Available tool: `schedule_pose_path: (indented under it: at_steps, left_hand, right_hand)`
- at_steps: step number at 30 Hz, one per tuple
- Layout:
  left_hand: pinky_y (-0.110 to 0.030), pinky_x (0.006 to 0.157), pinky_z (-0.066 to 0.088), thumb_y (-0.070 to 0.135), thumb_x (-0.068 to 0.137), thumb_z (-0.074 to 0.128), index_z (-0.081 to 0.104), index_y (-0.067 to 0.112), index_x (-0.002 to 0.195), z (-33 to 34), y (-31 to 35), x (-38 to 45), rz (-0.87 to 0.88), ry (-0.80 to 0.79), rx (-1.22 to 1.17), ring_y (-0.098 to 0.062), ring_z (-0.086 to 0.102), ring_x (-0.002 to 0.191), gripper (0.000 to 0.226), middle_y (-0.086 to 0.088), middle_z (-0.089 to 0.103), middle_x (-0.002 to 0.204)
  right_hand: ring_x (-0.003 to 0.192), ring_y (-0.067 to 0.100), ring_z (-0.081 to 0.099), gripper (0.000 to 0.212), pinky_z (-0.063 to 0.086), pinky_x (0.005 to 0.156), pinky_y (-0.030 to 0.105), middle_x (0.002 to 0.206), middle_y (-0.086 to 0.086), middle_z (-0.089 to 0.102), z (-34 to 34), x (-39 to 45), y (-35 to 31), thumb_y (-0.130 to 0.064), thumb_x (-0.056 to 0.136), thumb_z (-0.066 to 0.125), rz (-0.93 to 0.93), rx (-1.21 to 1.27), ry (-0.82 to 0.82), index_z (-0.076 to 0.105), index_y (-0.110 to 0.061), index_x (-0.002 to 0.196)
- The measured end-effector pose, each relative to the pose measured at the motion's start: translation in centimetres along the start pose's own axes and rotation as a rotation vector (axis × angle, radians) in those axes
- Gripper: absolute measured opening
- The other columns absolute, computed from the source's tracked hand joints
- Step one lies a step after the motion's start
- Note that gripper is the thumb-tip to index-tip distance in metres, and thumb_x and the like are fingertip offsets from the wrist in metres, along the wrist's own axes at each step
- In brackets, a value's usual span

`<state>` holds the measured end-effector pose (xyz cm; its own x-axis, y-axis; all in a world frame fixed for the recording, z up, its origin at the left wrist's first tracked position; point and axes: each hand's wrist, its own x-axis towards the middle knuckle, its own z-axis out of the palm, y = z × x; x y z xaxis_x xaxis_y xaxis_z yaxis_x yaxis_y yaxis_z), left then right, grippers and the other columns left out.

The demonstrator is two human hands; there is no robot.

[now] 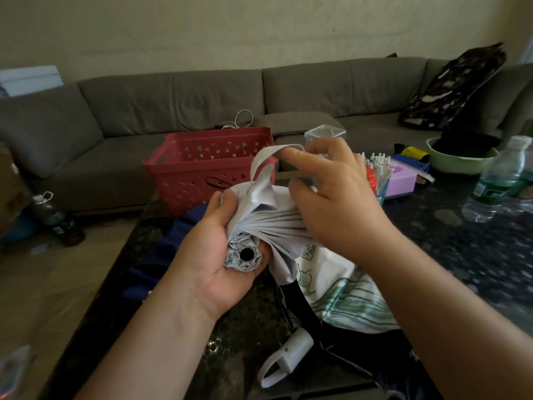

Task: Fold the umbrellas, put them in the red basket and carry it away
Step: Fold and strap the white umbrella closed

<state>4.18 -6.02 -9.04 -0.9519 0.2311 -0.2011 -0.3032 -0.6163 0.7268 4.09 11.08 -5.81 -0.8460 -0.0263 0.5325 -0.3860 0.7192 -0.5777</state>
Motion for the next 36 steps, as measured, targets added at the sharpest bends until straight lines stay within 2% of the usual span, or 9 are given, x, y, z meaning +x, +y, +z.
schedule_pose_path:
  at_steps: [2,5,9,12,14,17,25,30,36]
  left_hand:
    - [-0.043,0.09,0.057,0.046,0.104,0.054,0.054,0.025,0.151,0.0,0.0,0.0,-0.002,-0.034,0.009,-0.025,0.07,0.108,0.051,-0.011,0.062,0.148]
    - [-0.042,0.082,0.064,0.044,0.095,0.064,0.05,0.033,0.155,-0.6,0.1,0.3,-0.009,-0.039,0.012,-0.021,0.075,0.099,0.062,-0.007,0.067,0.142]
    - [-0.047,0.097,0.059,0.041,0.1,0.068,0.04,0.04,0.159,-1.1,0.6,0.4,-0.016,-0.119,0.073,-0.027,0.066,0.129,0.066,-0.005,0.062,0.15]
    - [-0.04,0.076,0.065,0.031,0.098,0.063,0.053,0.047,0.148,-0.7,0.9,-0.2,0.131,-0.125,0.129,-0.024,0.076,0.109,0.053,-0.001,0.074,0.132]
    - [-0.04,0.081,0.065,0.032,0.092,0.063,0.051,0.05,0.148,-0.2,1.1,-0.8,0.223,-0.149,0.215,-0.024,0.076,0.111,0.06,0.002,0.075,0.131]
    - [-0.042,0.092,0.062,0.03,0.09,0.062,0.047,0.054,0.15,0.1,1.3,-1.4,0.339,-0.164,0.324,-0.025,0.073,0.117,0.066,0.004,0.074,0.132]
    - [-0.047,0.109,0.053,0.037,0.089,0.065,0.04,0.064,0.145,-0.6,1.8,-1.5,0.648,-0.241,0.531,-0.017,0.059,0.138,0.066,0.019,0.059,0.149]
    - [-0.037,0.11,0.051,0.055,0.084,0.079,0.038,0.063,0.15,-1.5,2.0,-1.3,0.703,-0.311,0.636,-0.018,0.052,0.145,0.078,0.014,0.047,0.162]
    - [-0.03,0.107,0.051,0.048,0.09,0.076,0.035,0.059,0.152,-1.4,1.9,-1.6,0.703,-0.382,0.688,-0.015,0.053,0.144,0.075,0.02,0.048,0.16]
  right_hand:
    - [0.115,0.014,0.06,0.042,0.049,0.102,0.037,0.123,-0.007,0.062,-0.6,0.4,0.1,-0.008,0.097,0.058,0.026,0.248,-0.056,0.073,-0.036,0.125]
    - [0.092,0.029,0.066,0.015,0.052,0.082,0.044,0.106,0.013,0.072,-1.9,0.5,-0.1,-0.01,0.091,0.068,0.063,0.773,-0.178,0.068,-0.023,0.099]
    - [0.089,0.034,0.069,0.035,0.055,0.078,0.046,0.109,0.02,0.073,-3.6,1.1,0.2,-0.038,0.093,0.058,0.289,1.325,-0.273,0.054,-0.022,0.124]
    - [0.069,0.029,0.065,0.02,0.054,0.066,0.04,0.083,0.013,0.071,-3.6,1.2,1.0,-0.018,0.104,0.052,0.348,1.132,-0.225,0.063,-0.014,0.12]
    - [0.068,0.025,0.063,0.014,0.055,0.062,0.036,0.079,0.009,0.069,-3.2,1.0,1.6,-0.007,0.1,0.061,0.241,0.902,-0.258,0.072,-0.014,0.105]
    - [0.077,0.021,0.064,0.011,0.056,0.069,0.034,0.087,0.004,0.071,-3.2,0.5,1.9,-0.017,0.091,0.075,0.125,0.825,-0.401,0.079,-0.023,0.098]
    - [0.08,0.028,0.064,0.025,0.053,0.07,0.04,0.095,0.008,0.065,-3.8,0.2,2.4,-0.016,0.09,0.068,0.062,0.823,-0.487,0.075,-0.026,0.112]
    - [0.078,0.024,0.064,0.03,0.052,0.07,0.037,0.102,0.01,0.065,-3.6,0.0,2.2,-0.011,0.09,0.068,0.024,0.816,-0.562,0.077,-0.03,0.112]
    - [0.071,0.019,0.065,0.046,0.047,0.058,0.023,0.1,0.008,0.068,-3.9,0.0,2.3,0.004,0.081,0.061,0.031,0.796,-0.622,0.079,-0.03,0.107]
